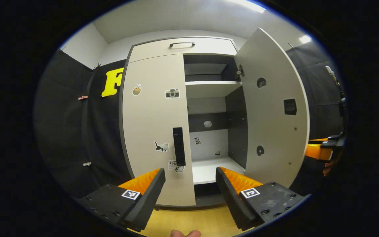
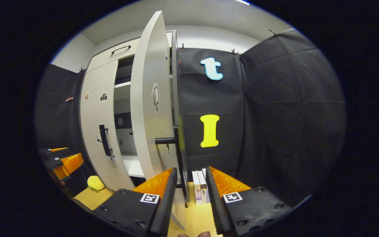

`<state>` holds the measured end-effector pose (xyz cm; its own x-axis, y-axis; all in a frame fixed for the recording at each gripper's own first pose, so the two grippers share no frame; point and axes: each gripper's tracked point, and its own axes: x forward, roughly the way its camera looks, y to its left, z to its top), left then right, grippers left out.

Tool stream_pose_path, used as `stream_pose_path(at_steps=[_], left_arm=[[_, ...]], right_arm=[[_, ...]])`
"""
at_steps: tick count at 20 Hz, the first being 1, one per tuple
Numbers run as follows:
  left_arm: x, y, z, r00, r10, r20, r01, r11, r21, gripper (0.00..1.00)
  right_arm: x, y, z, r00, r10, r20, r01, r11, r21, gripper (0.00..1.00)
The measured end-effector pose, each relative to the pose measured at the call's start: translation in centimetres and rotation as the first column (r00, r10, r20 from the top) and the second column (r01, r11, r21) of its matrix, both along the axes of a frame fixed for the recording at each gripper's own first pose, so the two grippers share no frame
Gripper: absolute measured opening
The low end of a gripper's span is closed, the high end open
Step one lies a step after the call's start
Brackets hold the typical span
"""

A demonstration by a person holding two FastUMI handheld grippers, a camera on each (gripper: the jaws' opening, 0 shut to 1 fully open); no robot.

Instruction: Open the right door of the double-door shoe cabinet with the right hand, and open the left door with the left hand.

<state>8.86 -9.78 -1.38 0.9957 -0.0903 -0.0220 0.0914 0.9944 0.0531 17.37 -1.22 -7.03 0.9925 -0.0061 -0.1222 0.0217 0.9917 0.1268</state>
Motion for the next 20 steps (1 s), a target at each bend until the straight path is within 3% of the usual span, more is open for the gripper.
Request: stream_pose_path(at_steps=[3, 10, 12, 14, 15, 20], left_arm=[[2.6, 0.7, 0.1, 1.000, 0.019, 0.015, -0.019, 1.000, 0.015, 0.97], [9.5, 1.4, -1.0, 0.999, 0.048, 0.012, -0.049, 0.998, 0.026, 0.95], [11.6, 1.6, -1.3, 0.998, 0.060, 0.010, -0.060, 0.998, 0.034, 0.95], [13.5, 1.4, -1.4, 0.999, 0.052, 0.009, -0.052, 0.998, 0.029, 0.95], [14.3, 1.5, -1.4, 0.998, 0.054, 0.009, -0.054, 0.998, 0.025, 0.95], [17.7, 2.0, -0.9, 0.997, 0.069, 0.016, -0.069, 0.997, -0.031, 0.92]], right_arm=[[-0.5, -0.6, 0.4, 1.000, -0.015, 0.012, 0.015, 1.000, -0.010, 0.85], [-2.1, -1.1, 1.2, 0.999, -0.036, 0.031, 0.036, 0.999, 0.009, 0.86], [-2.3, -0.5, 1.9, 0.998, -0.006, 0.064, 0.005, 1.000, 0.023, 0.87], [-2.4, -1.3, 1.8, 0.997, -0.021, 0.077, 0.023, 1.000, -0.017, 0.96], [-2.7, -1.8, 1.9, 0.996, -0.029, 0.083, 0.033, 0.998, -0.044, 0.93], [-4.1, -2.7, 1.1, 0.998, -0.057, 0.040, 0.059, 0.997, -0.055, 0.98]])
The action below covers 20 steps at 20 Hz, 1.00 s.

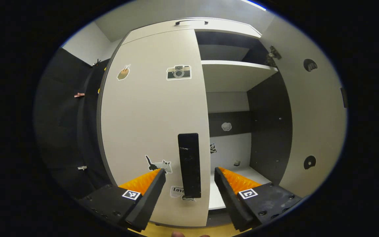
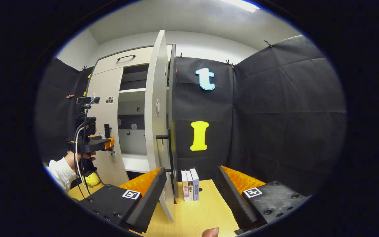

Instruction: Open the right door of the double-door shoe cabinet with the right hand, and open the left door with the left hand.

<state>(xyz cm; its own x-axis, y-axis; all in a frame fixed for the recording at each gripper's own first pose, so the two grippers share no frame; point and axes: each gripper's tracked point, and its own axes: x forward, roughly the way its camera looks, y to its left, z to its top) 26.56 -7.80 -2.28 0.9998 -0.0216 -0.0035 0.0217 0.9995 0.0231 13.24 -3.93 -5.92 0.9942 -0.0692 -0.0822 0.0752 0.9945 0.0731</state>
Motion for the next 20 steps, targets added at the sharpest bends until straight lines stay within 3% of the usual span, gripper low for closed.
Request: stream_pose_path(at_steps=[4, 11, 14, 17, 20], left_arm=[[1.7, 0.6, -0.3, 1.000, 0.022, -0.012, -0.022, 1.000, 0.003, 0.80], [2.5, -0.4, -0.8, 1.000, -0.002, -0.024, 0.001, 1.000, -0.030, 0.35], [2.5, -0.6, -1.1, 0.998, -0.043, -0.041, 0.040, 0.996, -0.075, 0.36], [2.4, -0.6, -1.4, 0.995, -0.064, -0.080, 0.056, 0.994, -0.090, 0.22], [1.0, -0.1, -1.3, 0.993, -0.080, -0.088, 0.071, 0.993, -0.097, 0.17]], right_arm=[[-0.3, -0.3, -0.7, 0.999, -0.021, -0.037, 0.022, 1.000, 0.007, 0.98], [-0.2, -0.5, 0.0, 0.999, -0.035, -0.010, 0.035, 0.999, 0.013, 0.98], [-0.4, -0.3, 0.3, 0.999, -0.038, -0.006, 0.038, 0.999, 0.023, 0.98], [-0.4, 0.1, 0.6, 0.999, -0.036, 0.004, 0.036, 0.999, 0.035, 0.98], [-0.5, 0.9, 0.7, 1.000, -0.016, 0.003, 0.016, 0.999, 0.037, 0.98]])
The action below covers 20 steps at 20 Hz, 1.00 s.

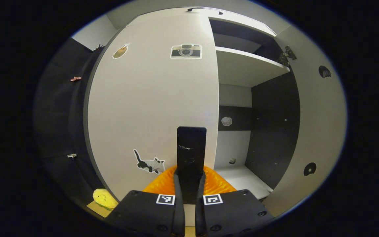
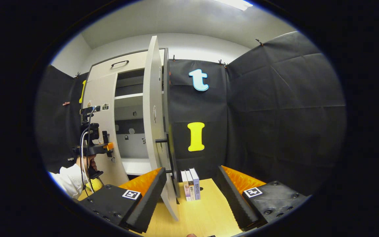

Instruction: Open the right door of the double-door shoe cabinet with the right hand, and open the left door with the left hand.

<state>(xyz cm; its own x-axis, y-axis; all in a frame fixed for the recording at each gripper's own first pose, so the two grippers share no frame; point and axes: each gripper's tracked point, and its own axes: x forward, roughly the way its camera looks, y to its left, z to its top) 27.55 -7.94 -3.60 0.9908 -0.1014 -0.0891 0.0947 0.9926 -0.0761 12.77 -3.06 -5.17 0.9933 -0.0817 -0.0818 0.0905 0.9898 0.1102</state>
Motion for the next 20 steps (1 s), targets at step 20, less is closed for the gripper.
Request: stream_pose_path(at_steps=[20], left_arm=[[-7.5, 11.1, -0.4, 0.997, -0.079, -0.008, 0.079, 0.996, -0.042, 0.14]], right_arm=[[-0.4, 9.1, 0.9, 0.991, 0.131, 0.031, -0.131, 0.991, -0.002, 0.98]])
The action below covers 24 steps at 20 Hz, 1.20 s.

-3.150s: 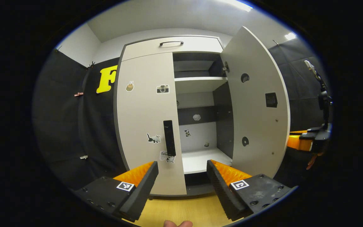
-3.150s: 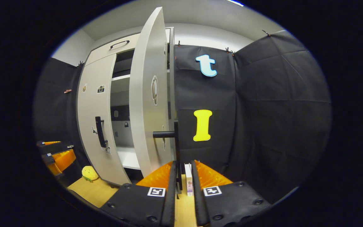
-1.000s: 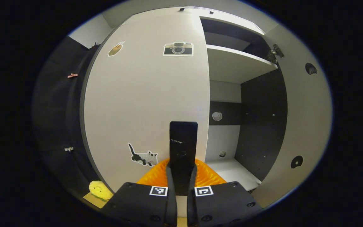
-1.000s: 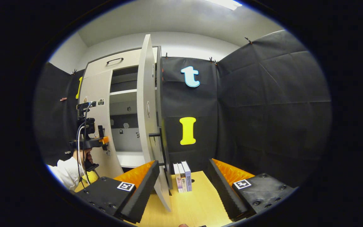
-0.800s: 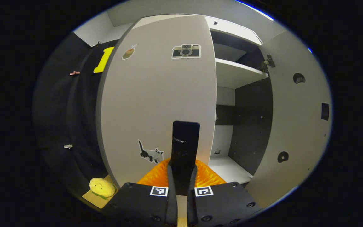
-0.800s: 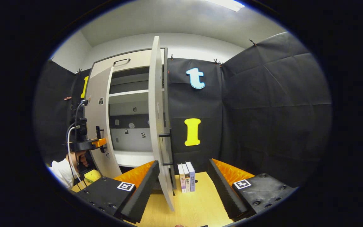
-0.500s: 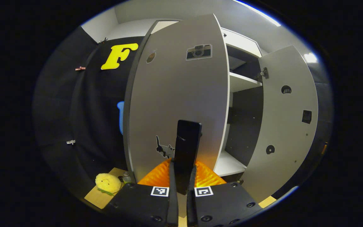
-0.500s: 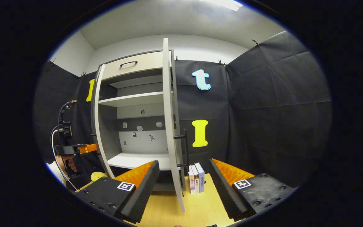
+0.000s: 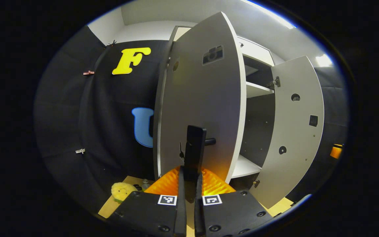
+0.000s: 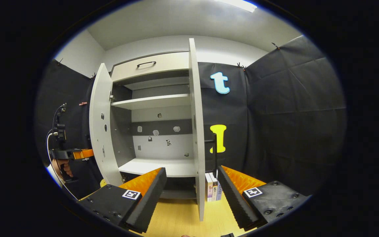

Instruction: Open the right door of the double-door shoe cabinet with the right hand, and open the left door with the left hand.

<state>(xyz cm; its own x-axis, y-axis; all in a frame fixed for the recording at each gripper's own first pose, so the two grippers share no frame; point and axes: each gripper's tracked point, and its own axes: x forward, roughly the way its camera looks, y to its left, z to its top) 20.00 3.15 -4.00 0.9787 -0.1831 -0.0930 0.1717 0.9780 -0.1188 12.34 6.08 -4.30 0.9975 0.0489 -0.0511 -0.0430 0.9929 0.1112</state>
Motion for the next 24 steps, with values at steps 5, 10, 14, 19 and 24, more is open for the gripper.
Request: stream_pose_path(at_steps=[5, 10, 14, 19, 24], left_arm=[[-0.3, 2.1, -0.1, 1.000, 0.014, 0.002, -0.014, 1.000, 0.001, 0.14], [-0.4, 3.9, -0.1, 1.000, -0.002, 0.007, 0.002, 1.000, -0.014, 0.16], [-0.2, 5.8, -0.2, 0.999, 0.039, 0.006, -0.039, 0.999, -0.003, 0.15], [-0.1, 8.9, -0.2, 0.996, 0.086, 0.008, -0.086, 0.996, 0.016, 0.08], [-0.6, 9.7, -0.4, 1.000, 0.022, 0.013, -0.022, 0.999, 0.027, 0.06]], right_arm=[[0.4, 1.4, 0.0, 1.000, 0.022, -0.002, -0.022, 1.000, -0.008, 0.98], [0.8, 2.4, -0.4, 0.999, 0.049, -0.021, -0.050, 0.999, -0.016, 0.98], [1.1, 2.6, -0.6, 0.998, 0.059, -0.028, -0.060, 0.998, -0.025, 0.98], [1.5, 2.8, -0.6, 0.998, 0.058, -0.030, -0.059, 0.998, -0.021, 0.98], [2.0, 3.4, -0.5, 0.997, 0.071, -0.031, -0.071, 0.997, -0.006, 0.98]])
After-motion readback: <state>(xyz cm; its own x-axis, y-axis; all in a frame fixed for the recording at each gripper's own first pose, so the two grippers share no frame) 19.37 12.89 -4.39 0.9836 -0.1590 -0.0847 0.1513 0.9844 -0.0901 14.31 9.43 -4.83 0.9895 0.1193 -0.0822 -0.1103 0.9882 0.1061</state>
